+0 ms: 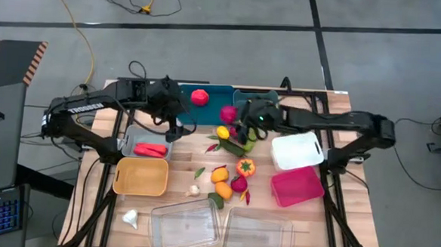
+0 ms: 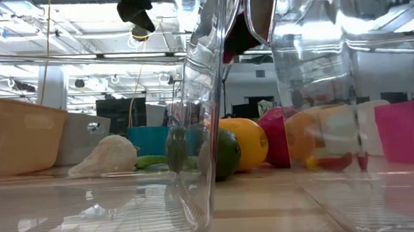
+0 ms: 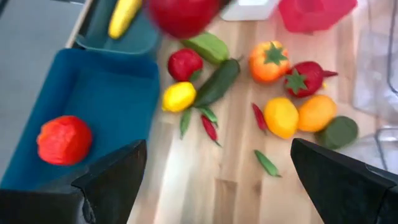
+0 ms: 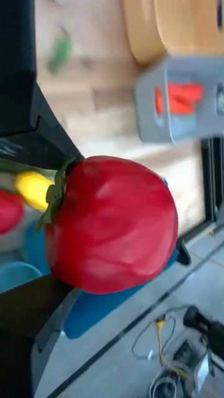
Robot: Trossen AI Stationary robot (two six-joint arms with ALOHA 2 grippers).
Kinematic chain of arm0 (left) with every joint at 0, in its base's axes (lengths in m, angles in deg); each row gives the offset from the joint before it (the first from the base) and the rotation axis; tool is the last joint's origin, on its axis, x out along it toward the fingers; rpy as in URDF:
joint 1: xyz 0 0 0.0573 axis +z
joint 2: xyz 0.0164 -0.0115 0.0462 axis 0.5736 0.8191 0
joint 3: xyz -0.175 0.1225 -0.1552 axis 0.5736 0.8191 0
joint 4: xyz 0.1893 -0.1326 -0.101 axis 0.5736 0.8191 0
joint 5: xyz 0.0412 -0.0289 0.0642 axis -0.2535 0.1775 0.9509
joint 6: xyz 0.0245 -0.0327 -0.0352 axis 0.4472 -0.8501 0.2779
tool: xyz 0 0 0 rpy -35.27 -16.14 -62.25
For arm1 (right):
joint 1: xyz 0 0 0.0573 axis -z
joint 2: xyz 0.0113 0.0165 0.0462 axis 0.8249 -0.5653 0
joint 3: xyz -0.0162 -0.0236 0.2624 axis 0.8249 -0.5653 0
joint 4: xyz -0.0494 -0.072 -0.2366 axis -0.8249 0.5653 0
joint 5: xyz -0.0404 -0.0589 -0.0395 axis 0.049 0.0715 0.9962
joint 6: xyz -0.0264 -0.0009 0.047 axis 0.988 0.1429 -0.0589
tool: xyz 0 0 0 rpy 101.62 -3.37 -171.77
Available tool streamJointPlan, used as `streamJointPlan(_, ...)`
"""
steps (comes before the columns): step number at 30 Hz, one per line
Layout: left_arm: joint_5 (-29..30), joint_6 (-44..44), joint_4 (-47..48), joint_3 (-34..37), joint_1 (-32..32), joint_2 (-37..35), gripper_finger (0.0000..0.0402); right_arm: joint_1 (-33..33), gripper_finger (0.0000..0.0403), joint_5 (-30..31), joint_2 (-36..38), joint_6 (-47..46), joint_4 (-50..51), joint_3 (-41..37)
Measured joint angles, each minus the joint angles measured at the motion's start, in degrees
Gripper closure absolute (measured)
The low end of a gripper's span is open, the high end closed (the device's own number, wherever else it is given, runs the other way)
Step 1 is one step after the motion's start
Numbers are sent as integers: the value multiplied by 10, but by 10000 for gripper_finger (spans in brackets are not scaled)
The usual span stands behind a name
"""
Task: Sort produce into baskets
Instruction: Put the tomato into the blue bin
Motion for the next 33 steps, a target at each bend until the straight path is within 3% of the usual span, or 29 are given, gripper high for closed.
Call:
streamJointPlan(12, 0, -76, 83, 0, -81, 0, 17, 74, 117, -1, -139, 0, -251, 0)
streamJointPlan(19, 0, -166, 153, 0, -154, 0, 17, 91, 117, 0, -181, 0, -288, 0)
streamJointPlan(26, 6, -315, 204, 0, -256, 0, 17, 103, 113, 0, -204, 0, -290, 0)
streamJointPlan(33, 58, -491, 204, 0, -367, 5, 17, 104, 60, 0, -202, 0, -297, 0)
